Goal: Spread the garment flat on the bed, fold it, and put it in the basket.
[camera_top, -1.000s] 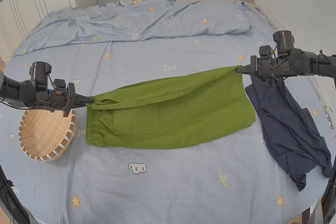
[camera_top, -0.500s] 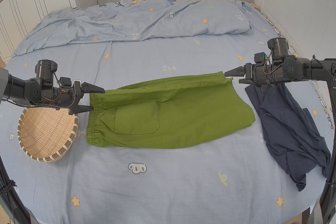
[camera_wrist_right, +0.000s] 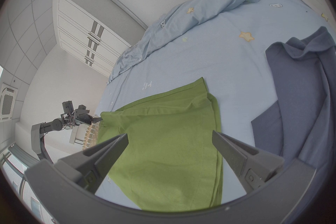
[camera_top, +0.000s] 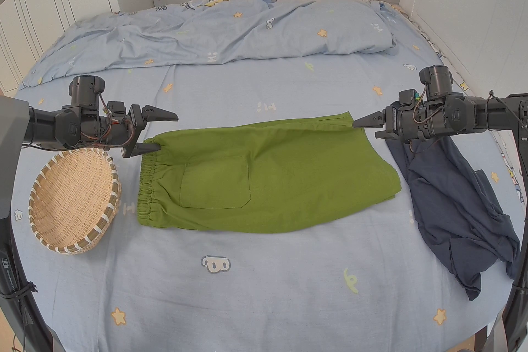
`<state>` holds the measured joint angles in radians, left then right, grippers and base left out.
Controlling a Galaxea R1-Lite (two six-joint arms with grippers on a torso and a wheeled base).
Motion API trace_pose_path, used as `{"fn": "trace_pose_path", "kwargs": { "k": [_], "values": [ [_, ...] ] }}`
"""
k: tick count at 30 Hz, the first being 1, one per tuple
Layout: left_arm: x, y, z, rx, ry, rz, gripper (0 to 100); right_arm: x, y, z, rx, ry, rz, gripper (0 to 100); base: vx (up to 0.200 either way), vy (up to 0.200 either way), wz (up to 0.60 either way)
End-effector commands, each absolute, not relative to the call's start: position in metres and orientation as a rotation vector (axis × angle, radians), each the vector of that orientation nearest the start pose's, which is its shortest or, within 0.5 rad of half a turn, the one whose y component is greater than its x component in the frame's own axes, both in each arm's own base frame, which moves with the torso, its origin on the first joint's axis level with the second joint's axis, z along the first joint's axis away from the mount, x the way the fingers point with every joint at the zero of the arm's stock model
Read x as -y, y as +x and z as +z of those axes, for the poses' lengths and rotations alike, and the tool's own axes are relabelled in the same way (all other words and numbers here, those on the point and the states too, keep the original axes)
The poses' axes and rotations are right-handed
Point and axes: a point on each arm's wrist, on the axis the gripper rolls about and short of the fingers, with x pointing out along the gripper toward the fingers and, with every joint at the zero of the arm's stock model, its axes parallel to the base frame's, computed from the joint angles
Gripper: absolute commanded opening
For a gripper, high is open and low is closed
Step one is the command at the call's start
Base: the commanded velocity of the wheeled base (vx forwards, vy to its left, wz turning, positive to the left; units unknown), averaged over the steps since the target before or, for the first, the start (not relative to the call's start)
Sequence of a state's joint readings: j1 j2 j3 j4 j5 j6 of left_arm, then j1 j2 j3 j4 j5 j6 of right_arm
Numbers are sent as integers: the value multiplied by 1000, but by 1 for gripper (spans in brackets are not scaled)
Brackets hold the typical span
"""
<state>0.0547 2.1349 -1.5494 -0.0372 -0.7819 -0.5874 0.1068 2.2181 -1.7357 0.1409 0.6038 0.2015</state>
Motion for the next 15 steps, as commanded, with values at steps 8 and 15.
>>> {"fn": "trace_pose_path", "kwargs": {
  "k": [8,15],
  "values": [
    [-13,468,152,-671,-791,-436,100,-60,428,184,-635,337,634,100,0,0,0],
    [-7,441,183,-643,-769,-469,100,-61,415,184,-654,338,637,100,0,0,0]
  ]
}}
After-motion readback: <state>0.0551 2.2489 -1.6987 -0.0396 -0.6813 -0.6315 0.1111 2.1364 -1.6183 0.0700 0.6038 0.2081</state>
